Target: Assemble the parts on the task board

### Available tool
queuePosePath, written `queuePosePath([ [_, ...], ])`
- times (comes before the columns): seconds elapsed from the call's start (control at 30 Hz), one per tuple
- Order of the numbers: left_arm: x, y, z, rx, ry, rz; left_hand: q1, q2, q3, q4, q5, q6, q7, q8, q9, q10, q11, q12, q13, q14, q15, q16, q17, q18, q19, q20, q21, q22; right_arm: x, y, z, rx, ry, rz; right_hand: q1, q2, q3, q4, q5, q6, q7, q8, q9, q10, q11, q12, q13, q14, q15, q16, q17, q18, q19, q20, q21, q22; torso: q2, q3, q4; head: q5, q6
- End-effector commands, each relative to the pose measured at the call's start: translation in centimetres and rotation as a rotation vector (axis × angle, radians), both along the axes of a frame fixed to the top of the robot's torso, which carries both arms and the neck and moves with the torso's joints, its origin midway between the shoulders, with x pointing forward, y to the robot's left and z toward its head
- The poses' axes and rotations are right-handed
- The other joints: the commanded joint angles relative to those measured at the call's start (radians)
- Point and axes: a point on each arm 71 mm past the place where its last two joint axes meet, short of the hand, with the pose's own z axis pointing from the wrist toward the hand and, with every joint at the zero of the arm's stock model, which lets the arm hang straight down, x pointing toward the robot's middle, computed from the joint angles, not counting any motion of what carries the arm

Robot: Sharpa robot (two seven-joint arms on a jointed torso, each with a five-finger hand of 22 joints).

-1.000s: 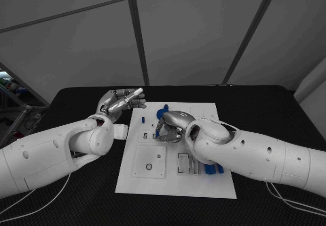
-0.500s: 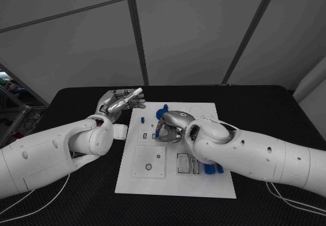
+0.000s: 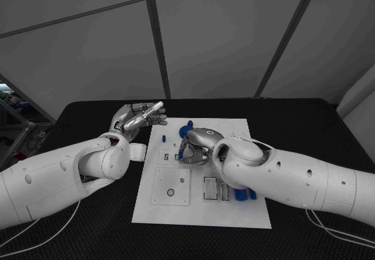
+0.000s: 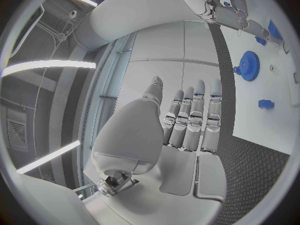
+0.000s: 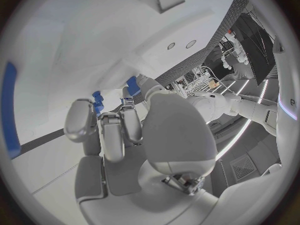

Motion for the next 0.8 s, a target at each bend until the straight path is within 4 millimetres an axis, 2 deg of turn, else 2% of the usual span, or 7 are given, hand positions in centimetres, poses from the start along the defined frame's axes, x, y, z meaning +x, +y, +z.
queuePosePath([
  [0.03,0.01,-0.12,0.18,0.000,-0.013,-0.009,0.000,0.007,-0.002,-0.006,-0.006,-0.002,0.002,-0.002,-0.001,-0.009,0.000,-0.001,0.000,-0.005,0.004,-0.003,0.001,0.048,-0.009,-0.001,0.006,0.001,-0.03,-0.19,-0.66,-0.048,0.023,-0.008,-0.001,-0.010,-0.005,0.000,-0.004,-0.004,0.006,-0.006,-0.002,-0.009,0.003,-0.004,0.025,0.088,-0.005,0.000,0.193,-0.002,-0.006,-0.004,-0.004,-0.002,0.000,0.0001,0.0003,0.003,0.004],
  [0.33,0.01,-0.09,0.19,0.001,-0.015,-0.006,0.000,0.007,-0.002,-0.006,-0.006,-0.002,0.002,-0.002,-0.001,-0.009,0.000,-0.001,0.000,-0.005,0.004,-0.003,0.001,0.048,-0.009,-0.001,0.006,0.001,0.00,-0.19,-0.73,-0.058,0.027,-0.010,-0.009,-0.020,-0.008,0.000,-0.005,-0.019,0.012,-0.013,-0.005,-0.017,0.008,-0.013,0.016,0.088,-0.001,0.001,0.194,-0.002,-0.008,-0.001,-0.006,-0.004,0.000,-0.0001,0.0002,0.005,0.008],
  [0.8,0.05,-0.09,0.17,0.001,-0.015,-0.005,-0.001,0.007,-0.003,-0.007,-0.006,-0.003,0.003,-0.003,-0.001,-0.010,0.000,-0.001,0.000,-0.005,0.004,-0.004,0.001,0.048,-0.011,0.000,0.007,0.002,0.12,-0.26,-0.81,-0.067,0.028,-0.018,-0.023,-0.033,-0.014,0.003,-0.007,-0.045,0.022,-0.025,-0.010,-0.031,0.017,-0.030,0.001,0.087,0.007,-0.002,0.190,0.000,-0.013,0.006,-0.012,-0.013,0.000,0.0000,0.0003,0.005,0.007],
])
